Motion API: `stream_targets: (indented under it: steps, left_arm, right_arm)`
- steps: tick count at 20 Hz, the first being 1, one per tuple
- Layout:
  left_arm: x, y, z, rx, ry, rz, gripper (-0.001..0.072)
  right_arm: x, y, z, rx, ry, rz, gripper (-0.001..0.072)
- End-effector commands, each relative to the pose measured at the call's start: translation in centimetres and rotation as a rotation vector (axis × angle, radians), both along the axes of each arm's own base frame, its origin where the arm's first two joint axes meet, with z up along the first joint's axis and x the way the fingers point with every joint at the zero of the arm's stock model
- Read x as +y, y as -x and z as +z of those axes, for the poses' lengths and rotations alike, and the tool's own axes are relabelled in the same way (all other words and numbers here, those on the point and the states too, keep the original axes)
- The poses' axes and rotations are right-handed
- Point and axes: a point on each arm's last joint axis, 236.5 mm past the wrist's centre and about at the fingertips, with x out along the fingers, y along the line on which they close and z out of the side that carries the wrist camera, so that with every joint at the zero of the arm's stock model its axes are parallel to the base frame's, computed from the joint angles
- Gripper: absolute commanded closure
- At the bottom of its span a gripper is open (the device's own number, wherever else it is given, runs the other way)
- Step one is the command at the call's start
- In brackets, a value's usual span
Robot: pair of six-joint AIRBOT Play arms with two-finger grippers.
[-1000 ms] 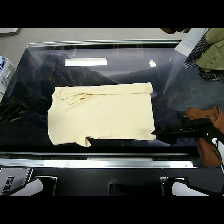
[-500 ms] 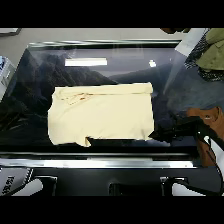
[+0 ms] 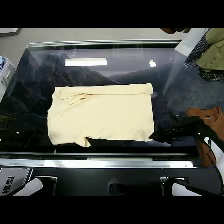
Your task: Fold the clothes and pants, and hang the long-sleeved shirts on hangers.
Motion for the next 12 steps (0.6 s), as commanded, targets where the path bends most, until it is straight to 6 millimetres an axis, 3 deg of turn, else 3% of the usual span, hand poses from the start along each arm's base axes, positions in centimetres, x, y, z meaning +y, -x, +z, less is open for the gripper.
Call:
stream_targets:
  steps: [1,7,12]
  left_arm:
    - [-1.3,0.8,-2.1,-0.006,0.03,0.021,0.03]
    - [-0.4,-0.7,-2.6,-0.064,-0.01,0.063,0.03]
    - [0.3,-2.0,-2.8,-0.096,-0.026,0.112,0.03]
  right_arm:
    - [0.1,-0.6,1.0,-0.037,-0.004,-0.009,0.0681]
    - [0.1,-0.9,2.1,-0.072,0.002,-0.01,0.0681]
    - [0.7,0.0,2.5,-0.044,-0.026,0.014,0.0681]
